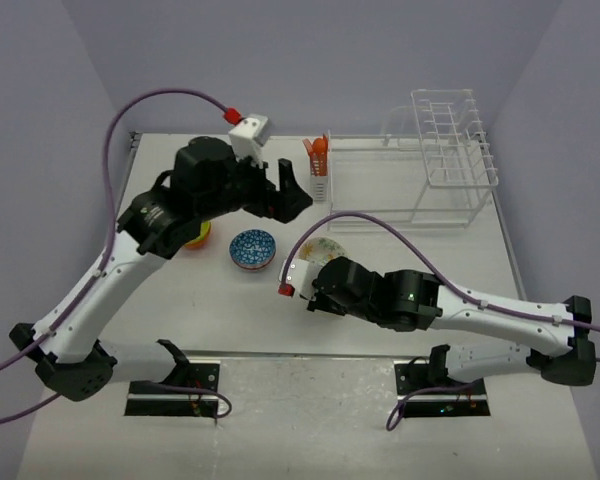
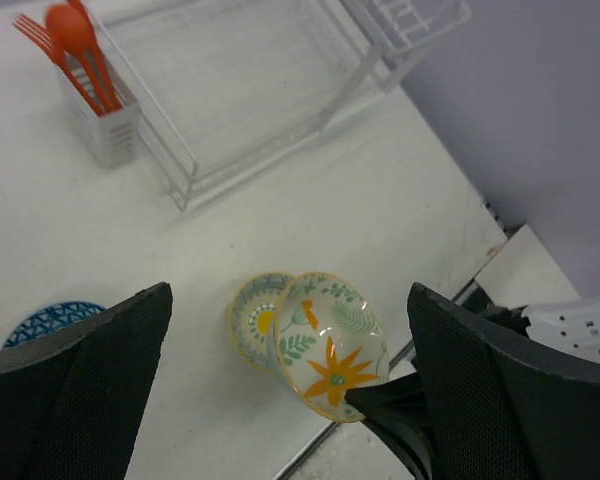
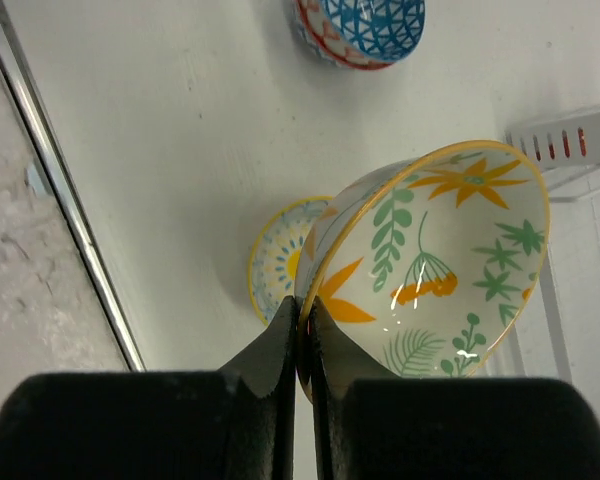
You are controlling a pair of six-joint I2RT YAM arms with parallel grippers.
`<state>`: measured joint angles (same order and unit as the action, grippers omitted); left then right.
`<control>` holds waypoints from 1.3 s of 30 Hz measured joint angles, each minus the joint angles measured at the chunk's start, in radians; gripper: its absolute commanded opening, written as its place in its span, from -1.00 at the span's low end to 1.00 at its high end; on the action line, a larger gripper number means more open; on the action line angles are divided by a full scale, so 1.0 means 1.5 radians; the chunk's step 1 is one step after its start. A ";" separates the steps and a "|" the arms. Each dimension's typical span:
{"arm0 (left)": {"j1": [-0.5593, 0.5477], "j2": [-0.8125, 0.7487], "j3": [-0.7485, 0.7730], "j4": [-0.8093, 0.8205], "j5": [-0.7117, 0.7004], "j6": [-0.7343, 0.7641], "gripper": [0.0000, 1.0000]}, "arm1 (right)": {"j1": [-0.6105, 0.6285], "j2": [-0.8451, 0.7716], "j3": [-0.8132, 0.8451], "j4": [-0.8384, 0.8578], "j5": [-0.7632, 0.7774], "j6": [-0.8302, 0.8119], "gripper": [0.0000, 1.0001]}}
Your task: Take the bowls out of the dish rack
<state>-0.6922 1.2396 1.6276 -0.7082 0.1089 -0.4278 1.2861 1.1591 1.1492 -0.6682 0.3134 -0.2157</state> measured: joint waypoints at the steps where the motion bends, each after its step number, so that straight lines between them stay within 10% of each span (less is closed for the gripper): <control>1: -0.019 0.016 -0.006 -0.005 -0.001 -0.002 1.00 | 0.013 0.005 -0.002 -0.024 0.013 -0.014 -1.00; 10: -0.113 0.045 -0.101 -0.014 -0.021 -0.045 0.85 | 0.060 -0.054 -0.003 -0.048 0.063 -0.087 -1.00; 17: -0.196 0.090 -0.106 -0.023 -0.106 -0.064 -0.31 | 0.061 -0.028 0.001 -0.069 0.122 -0.094 -1.00; 22: -0.206 0.132 -0.106 -0.049 -0.175 -0.077 -0.40 | 0.067 -0.026 0.003 -0.075 0.146 -0.098 -1.00; 25: -0.213 0.146 -0.106 -0.051 -0.204 -0.091 -1.00 | 0.074 -0.026 0.003 -0.069 0.145 -0.101 -1.00; 29: -0.214 0.150 -0.099 -0.043 -0.227 -0.125 -1.00 | 0.081 -0.026 0.003 -0.055 0.149 -0.102 -1.00; 32: -0.214 0.147 -0.099 -0.042 -0.243 -0.128 -1.00 | 0.079 -0.028 -0.003 -0.040 0.163 -0.103 0.87; 39: -0.215 0.139 -0.166 -0.029 -0.285 -0.126 -1.00 | 0.079 -0.144 -0.070 -0.004 0.204 -0.056 0.98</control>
<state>-1.0149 1.4483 1.3785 -0.7521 -0.3183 -0.6174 1.4052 0.9432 1.0435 -0.6739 0.6189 -0.2993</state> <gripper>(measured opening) 0.051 0.987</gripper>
